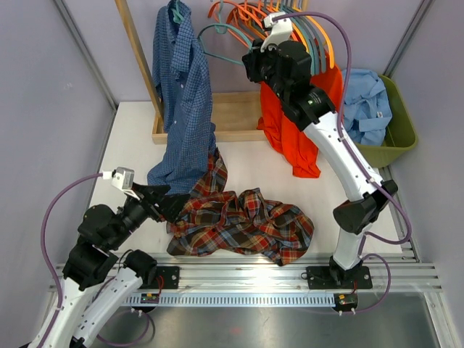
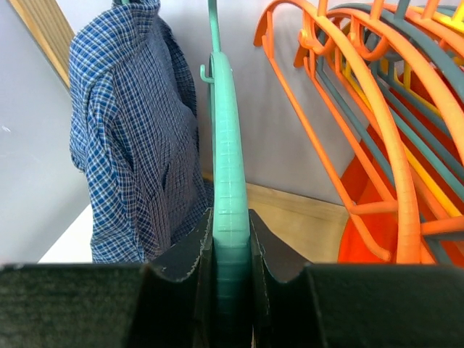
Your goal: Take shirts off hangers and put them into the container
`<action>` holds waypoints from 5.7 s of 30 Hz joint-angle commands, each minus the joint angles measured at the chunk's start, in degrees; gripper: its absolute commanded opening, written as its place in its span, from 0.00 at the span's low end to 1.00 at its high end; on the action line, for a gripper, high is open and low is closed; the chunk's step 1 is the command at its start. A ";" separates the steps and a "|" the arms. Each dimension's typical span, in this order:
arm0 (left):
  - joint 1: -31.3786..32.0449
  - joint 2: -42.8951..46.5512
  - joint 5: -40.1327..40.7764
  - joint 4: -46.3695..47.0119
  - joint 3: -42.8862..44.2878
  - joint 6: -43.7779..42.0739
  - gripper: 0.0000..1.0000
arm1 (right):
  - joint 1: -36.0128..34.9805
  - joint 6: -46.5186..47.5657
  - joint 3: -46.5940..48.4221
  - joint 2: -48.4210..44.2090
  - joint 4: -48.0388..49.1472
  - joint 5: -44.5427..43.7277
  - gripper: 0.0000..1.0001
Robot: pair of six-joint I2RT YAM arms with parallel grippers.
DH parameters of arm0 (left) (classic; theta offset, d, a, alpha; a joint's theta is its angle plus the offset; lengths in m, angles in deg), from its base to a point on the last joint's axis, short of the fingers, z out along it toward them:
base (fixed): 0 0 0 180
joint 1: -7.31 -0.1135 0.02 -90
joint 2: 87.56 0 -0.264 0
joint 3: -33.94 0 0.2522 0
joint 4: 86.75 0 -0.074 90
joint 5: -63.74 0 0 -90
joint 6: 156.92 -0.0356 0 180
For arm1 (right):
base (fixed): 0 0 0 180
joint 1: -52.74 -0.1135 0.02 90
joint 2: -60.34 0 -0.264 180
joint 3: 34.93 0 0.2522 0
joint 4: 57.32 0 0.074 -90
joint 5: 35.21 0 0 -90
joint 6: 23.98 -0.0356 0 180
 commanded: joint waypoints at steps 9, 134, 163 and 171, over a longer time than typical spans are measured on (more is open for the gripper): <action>-0.10 0.83 -0.88 1.12 0.35 -0.10 0.99 | 1.65 1.51 -10.63 -11.20 13.11 1.68 0.00; -0.10 -2.26 -9.59 14.04 -9.15 8.43 0.99 | -33.42 -25.92 -65.40 -32.24 -9.57 -30.25 0.00; -0.10 -1.37 -8.01 9.82 -9.06 6.06 0.99 | -18.47 -38.83 -69.17 16.19 0.71 -6.77 0.02; -0.10 -1.64 -7.83 9.91 -9.15 5.97 0.99 | -14.44 -44.19 -74.09 5.33 -1.99 -12.99 0.00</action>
